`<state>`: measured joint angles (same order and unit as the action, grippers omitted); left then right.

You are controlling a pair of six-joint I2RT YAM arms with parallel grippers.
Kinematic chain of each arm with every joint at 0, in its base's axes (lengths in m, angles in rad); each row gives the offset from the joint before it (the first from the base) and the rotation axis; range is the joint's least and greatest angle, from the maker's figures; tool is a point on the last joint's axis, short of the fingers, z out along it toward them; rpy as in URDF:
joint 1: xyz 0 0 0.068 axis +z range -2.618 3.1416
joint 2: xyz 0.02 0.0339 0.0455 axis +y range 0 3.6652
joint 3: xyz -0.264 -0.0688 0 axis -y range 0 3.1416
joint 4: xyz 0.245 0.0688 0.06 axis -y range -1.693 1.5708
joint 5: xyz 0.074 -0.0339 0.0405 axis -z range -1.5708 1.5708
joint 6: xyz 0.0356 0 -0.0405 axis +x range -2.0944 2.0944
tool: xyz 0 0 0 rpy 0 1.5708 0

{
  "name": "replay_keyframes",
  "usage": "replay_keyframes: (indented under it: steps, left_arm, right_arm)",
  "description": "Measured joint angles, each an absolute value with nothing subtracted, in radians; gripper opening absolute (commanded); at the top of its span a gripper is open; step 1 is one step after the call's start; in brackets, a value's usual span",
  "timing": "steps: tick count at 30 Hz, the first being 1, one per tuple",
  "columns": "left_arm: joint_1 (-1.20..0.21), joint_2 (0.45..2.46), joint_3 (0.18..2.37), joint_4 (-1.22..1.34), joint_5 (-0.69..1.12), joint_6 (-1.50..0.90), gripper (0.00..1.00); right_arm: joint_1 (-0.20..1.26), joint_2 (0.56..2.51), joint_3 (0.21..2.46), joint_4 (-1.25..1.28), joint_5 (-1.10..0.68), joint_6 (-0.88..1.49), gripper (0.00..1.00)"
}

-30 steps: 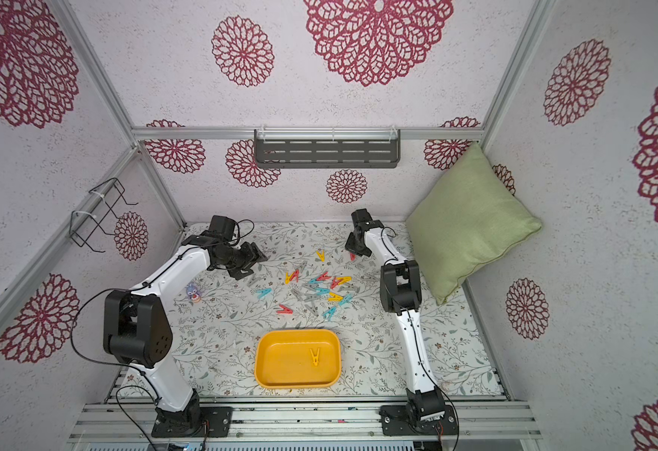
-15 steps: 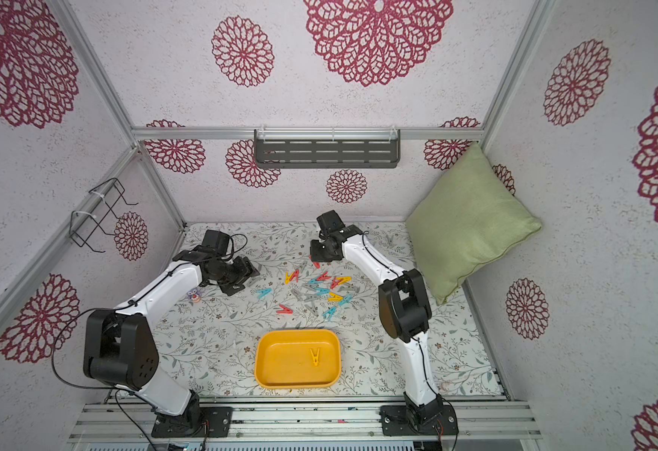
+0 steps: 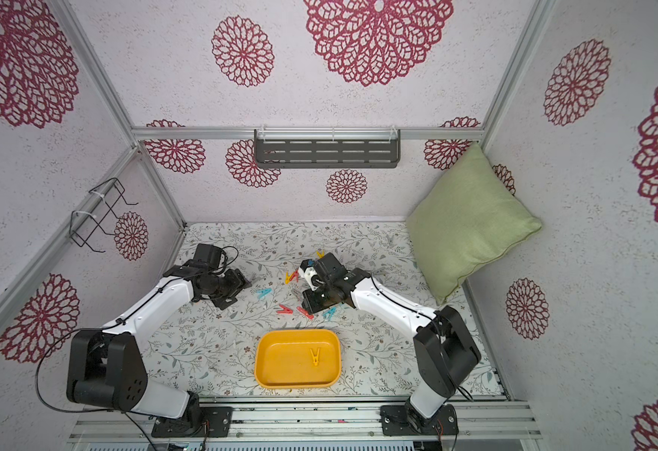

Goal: Put the clothespins into the storage box
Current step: Place the clothespin in the storage box.

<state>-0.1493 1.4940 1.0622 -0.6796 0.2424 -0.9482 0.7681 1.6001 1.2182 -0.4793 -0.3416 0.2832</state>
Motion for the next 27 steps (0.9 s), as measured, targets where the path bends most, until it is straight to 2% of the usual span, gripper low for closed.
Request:
replay_keyframes:
  steps: [7,11,14,19,23,25,27]
  left_arm:
    - [-0.158,1.470,1.011,-0.638,0.252,-0.991,0.73]
    - [-0.177,1.459,0.998,-0.611,0.253,-1.010,0.73]
    - [-0.186,1.455,0.996,-0.605,0.253,-1.019,0.73]
    - [-0.185,1.452,1.014,-0.628,0.236,-1.003,0.73]
    - [-0.182,1.471,1.097,-0.683,0.207,-0.955,0.73]
    - [-0.178,1.490,1.146,-0.707,0.191,-0.926,0.72]
    - [-0.173,1.517,1.193,-0.737,0.174,-0.891,0.71]
  right_arm:
    - [0.887,1.547,1.134,-0.476,-0.336,0.276,0.03]
    - [0.935,1.552,1.107,-0.482,-0.318,0.265,0.08]
    - [0.943,1.564,1.105,-0.484,-0.305,0.255,0.16]
    - [0.944,1.576,1.106,-0.486,-0.273,0.237,0.35]
    - [0.944,1.578,1.122,-0.497,-0.253,0.225,0.43]
    - [0.943,1.580,1.146,-0.502,-0.234,0.226,0.43]
    - [0.941,1.583,1.179,-0.502,-0.201,0.228,0.51]
